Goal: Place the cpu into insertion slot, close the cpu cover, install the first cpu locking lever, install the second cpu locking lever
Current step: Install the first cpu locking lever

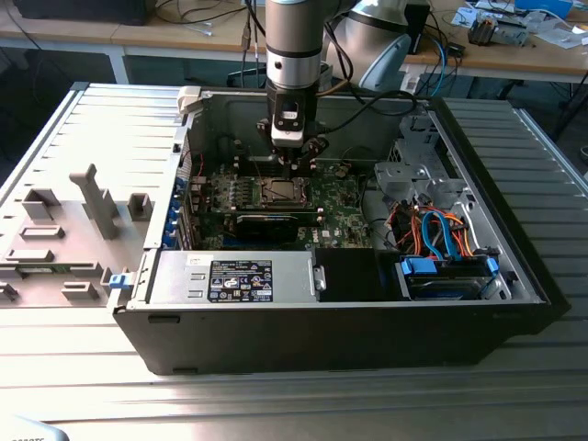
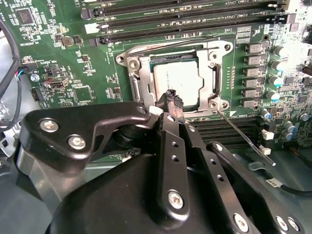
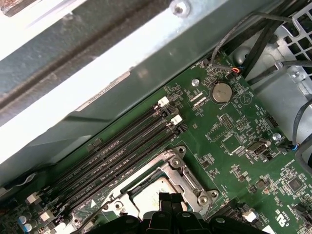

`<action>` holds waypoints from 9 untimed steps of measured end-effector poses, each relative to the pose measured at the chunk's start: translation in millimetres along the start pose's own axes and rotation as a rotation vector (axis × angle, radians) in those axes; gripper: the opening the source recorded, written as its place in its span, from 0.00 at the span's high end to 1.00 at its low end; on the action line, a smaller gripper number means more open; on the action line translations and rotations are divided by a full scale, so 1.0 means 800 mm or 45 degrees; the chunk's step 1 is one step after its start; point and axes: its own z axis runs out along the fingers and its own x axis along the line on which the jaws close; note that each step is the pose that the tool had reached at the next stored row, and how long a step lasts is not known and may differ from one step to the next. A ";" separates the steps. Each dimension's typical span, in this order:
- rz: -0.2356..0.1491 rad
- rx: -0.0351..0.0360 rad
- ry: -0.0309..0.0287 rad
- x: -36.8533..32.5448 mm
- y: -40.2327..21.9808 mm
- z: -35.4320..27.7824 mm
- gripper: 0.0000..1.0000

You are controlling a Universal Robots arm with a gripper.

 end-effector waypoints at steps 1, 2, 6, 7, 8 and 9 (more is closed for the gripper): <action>-0.001 0.0000 0.0000 0.0000 0.0000 0.0000 0.89; -0.002 -0.0001 0.0000 0.0000 0.0000 0.0000 0.89; -0.009 -0.0005 0.0000 0.0000 0.0000 0.0000 0.89; -0.010 -0.0006 -0.0001 0.0000 0.0000 0.0000 0.89; -0.011 -0.0005 0.0000 0.0000 0.0000 0.0000 0.89; -0.012 -0.0007 -0.0001 0.0000 0.0000 0.0000 0.89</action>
